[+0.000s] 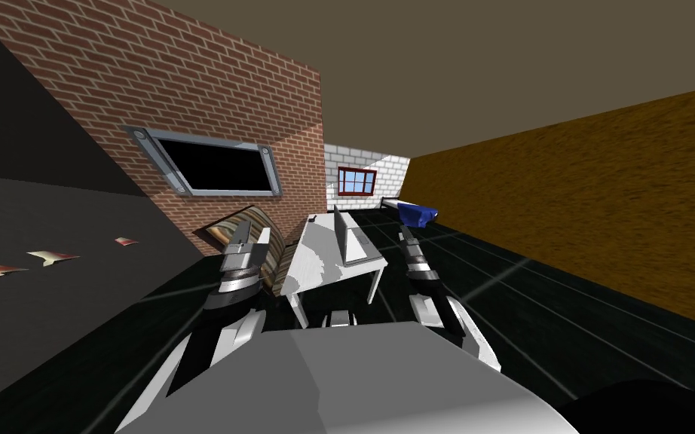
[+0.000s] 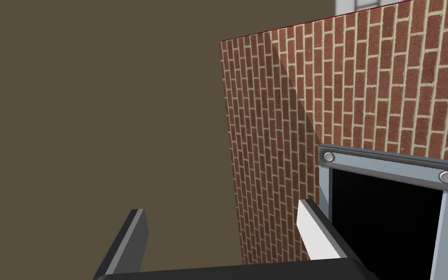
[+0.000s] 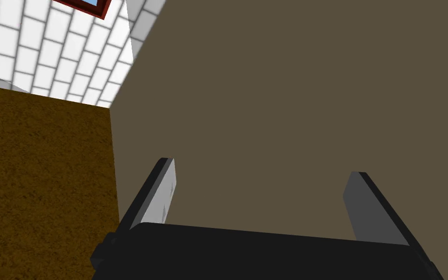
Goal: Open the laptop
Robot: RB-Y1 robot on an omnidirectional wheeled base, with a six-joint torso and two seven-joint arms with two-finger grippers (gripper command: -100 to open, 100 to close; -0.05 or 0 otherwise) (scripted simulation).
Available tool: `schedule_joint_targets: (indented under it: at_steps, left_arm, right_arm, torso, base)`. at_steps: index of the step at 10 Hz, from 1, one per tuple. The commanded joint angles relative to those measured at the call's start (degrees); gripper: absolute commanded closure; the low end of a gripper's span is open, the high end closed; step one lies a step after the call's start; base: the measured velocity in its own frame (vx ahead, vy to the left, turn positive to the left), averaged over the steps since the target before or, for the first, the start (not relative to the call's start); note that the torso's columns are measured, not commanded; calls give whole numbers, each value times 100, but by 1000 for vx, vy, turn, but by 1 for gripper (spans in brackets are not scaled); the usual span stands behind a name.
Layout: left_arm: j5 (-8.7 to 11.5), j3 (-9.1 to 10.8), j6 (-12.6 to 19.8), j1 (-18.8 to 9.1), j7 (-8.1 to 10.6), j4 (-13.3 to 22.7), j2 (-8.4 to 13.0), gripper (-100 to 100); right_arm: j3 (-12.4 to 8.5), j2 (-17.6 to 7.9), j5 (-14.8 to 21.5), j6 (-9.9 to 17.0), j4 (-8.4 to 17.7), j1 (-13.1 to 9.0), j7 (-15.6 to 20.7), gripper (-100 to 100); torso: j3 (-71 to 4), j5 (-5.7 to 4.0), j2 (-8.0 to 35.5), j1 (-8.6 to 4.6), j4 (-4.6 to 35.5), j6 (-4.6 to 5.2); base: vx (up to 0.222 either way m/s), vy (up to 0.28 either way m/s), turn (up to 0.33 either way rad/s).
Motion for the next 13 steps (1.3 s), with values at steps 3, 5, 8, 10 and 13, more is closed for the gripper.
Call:
schedule_joint_targets:
  at_steps: [3,5,8,10,13]
  left_arm:
    - [0,0,0,0,0,0,0,0]
    - [0,1,0,0,0,0,1,0]
    - [0,1,0,0,0,0,1,0]
    - [0,1,0,0,0,0,1,0]
    - [0,0,0,0,0,0,1,0]
  right_arm:
    - [-95,-170,618,270,232,-132,473,-100]
    - [-180,-252,1016,481,422,-240,842,-100]
    - [-269,-323,1466,692,616,-351,1208,-100]
    - [-315,-361,1768,794,715,-405,1410,-100]
    - [-412,-442,2212,986,916,-511,1778,-100]
  torso:
    - [0,-2,0,-2,0,0]
    - [-2,-3,-3,-8,-1,0]
    - [-1,-5,-1,-16,0,0]
    - [-3,-4,-7,-14,-1,-1]
    - [-2,-1,-4,-9,-1,-1]
  base:
    - [-44,153,-38]
    - [-50,177,-41]
    - [-59,164,-36]
    - [-43,141,-20]
    - [-36,169,-29]
